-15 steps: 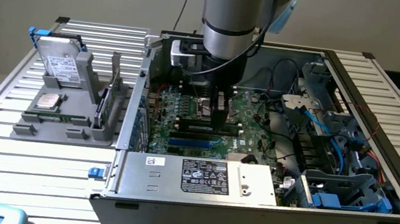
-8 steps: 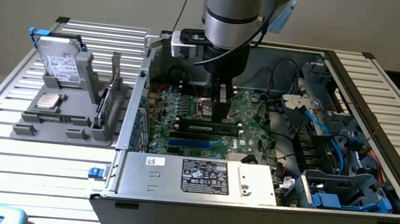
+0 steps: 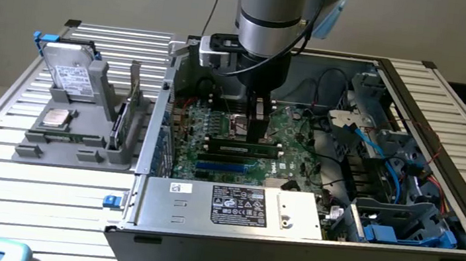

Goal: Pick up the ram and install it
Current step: 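Press down the ram until it locks into place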

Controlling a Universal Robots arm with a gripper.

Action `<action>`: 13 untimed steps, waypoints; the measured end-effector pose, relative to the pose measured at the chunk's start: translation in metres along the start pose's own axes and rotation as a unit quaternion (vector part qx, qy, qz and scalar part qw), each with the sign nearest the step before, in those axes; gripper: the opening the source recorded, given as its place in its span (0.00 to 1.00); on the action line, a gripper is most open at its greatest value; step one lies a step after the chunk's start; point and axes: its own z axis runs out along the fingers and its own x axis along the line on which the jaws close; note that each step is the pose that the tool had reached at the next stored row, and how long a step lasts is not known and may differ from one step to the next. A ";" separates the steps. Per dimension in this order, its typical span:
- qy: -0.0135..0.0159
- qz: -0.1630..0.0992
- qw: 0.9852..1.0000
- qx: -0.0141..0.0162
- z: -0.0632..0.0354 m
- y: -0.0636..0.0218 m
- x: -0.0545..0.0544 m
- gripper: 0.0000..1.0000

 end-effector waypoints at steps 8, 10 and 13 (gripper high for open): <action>0.000 0.000 1.000 0.000 0.0000 0.0000 0.000 0.61; 0.000 0.000 1.000 0.000 0.0000 0.0000 0.000 0.61; 0.000 0.000 1.000 0.000 0.0000 0.0000 0.000 0.59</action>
